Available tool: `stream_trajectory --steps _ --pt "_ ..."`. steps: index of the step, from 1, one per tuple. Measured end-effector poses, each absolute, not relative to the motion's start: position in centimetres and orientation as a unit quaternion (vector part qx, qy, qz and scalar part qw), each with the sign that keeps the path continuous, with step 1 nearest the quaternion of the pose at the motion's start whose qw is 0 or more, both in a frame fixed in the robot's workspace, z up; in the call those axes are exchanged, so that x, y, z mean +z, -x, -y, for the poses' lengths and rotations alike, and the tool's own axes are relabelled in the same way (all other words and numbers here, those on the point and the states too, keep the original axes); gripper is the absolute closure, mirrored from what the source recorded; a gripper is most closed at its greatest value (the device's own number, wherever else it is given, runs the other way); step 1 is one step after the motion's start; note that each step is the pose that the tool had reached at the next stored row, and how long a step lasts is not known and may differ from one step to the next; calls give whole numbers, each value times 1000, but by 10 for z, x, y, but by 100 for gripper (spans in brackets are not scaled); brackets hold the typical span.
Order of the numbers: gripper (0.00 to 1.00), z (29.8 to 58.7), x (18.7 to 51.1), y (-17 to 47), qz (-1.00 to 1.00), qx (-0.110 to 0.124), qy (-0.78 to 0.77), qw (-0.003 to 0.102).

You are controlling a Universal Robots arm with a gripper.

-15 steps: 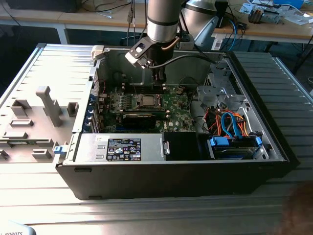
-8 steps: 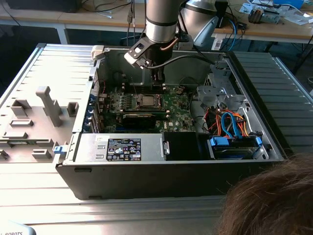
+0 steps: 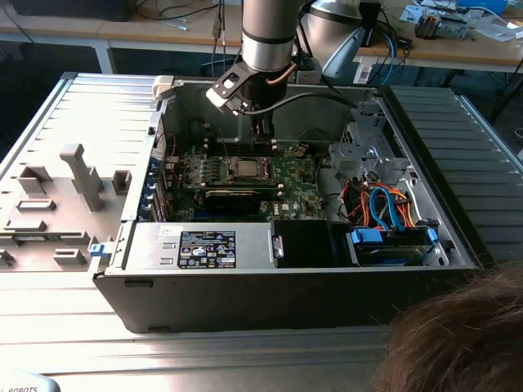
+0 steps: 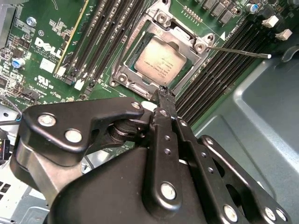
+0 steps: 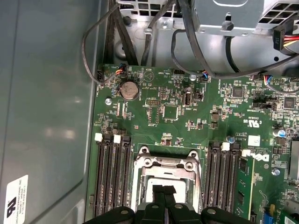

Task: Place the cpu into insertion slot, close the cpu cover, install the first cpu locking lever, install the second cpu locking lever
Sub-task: 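Close the cpu cover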

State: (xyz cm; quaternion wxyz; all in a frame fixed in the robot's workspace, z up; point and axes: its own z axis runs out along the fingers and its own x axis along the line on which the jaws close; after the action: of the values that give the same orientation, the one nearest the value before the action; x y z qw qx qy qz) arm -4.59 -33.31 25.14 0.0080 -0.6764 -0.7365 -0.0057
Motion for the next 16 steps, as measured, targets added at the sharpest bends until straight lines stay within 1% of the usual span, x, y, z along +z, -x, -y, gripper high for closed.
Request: stream_trajectory --steps 16 --pt "89 333 250 52 736 -6 676 8"
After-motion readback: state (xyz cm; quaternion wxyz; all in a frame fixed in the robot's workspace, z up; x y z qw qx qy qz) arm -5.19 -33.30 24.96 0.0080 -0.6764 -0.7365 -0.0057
